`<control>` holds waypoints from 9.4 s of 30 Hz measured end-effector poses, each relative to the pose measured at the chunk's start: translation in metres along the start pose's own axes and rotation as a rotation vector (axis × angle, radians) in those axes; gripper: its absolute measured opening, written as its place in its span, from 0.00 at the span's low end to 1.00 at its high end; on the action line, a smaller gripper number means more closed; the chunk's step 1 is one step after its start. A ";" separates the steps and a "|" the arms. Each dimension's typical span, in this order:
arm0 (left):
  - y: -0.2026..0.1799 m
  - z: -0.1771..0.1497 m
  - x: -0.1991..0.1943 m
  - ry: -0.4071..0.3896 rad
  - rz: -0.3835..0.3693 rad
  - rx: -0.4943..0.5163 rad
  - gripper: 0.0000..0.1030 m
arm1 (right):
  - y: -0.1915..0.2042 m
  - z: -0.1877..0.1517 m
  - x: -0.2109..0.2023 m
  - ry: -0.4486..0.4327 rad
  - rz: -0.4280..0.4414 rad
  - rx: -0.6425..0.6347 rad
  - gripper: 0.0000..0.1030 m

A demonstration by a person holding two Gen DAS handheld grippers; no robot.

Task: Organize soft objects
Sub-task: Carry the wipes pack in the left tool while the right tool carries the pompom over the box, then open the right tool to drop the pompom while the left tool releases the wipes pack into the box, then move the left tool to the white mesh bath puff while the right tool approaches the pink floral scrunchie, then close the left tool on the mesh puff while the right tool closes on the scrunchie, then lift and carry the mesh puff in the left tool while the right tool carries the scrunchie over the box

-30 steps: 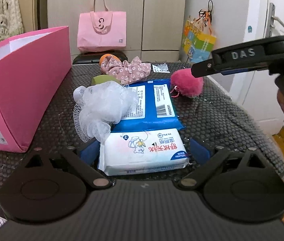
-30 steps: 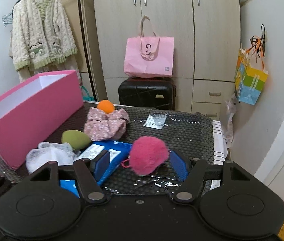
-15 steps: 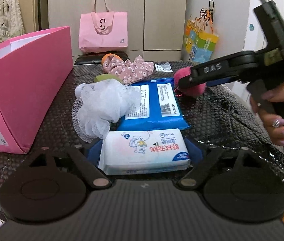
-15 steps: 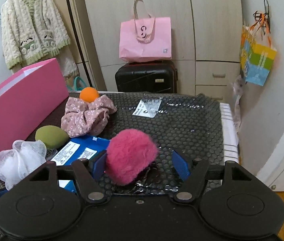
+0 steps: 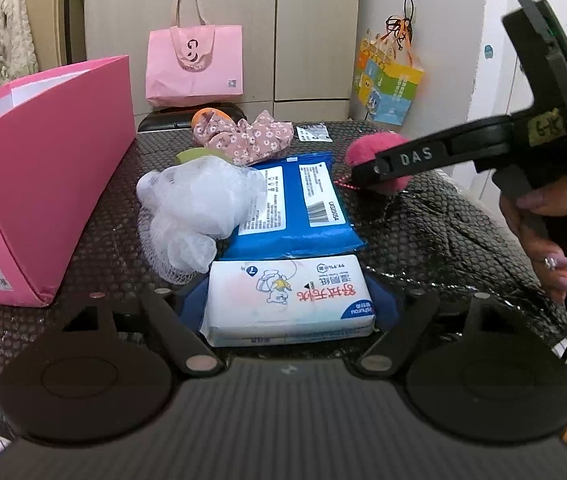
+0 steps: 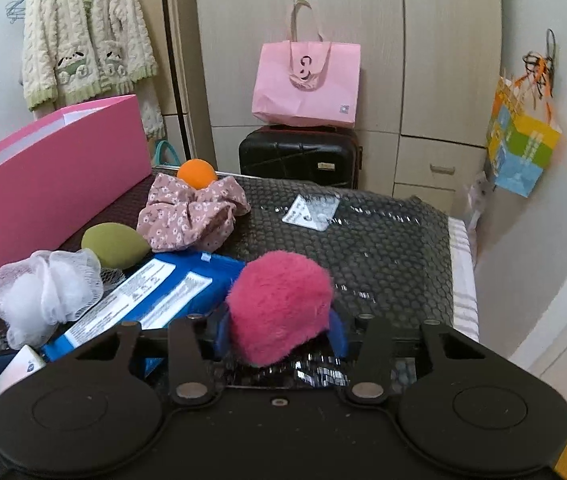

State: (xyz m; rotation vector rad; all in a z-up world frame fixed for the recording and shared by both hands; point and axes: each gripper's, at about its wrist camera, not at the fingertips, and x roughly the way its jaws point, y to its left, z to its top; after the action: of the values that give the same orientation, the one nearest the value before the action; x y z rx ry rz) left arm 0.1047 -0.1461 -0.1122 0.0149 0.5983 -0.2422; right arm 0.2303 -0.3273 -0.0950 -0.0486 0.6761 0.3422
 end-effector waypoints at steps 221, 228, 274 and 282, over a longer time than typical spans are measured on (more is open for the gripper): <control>0.057 0.091 0.032 0.146 -0.066 -0.001 0.87 | 0.023 0.052 -0.027 -0.018 0.212 -0.069 0.72; 0.059 0.083 0.049 0.175 -0.003 0.006 0.75 | 0.040 0.080 0.013 0.017 0.266 -0.102 0.77; 0.063 0.069 0.031 0.070 -0.079 0.019 0.39 | 0.040 0.066 0.047 0.040 0.137 -0.034 0.20; 0.065 0.072 0.018 0.050 -0.088 0.008 0.39 | 0.038 0.057 0.013 -0.011 0.148 -0.003 0.20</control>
State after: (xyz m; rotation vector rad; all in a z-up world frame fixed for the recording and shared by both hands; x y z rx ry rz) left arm 0.1736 -0.0931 -0.0665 0.0030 0.6488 -0.3301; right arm 0.2621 -0.2790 -0.0564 0.0011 0.6701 0.4857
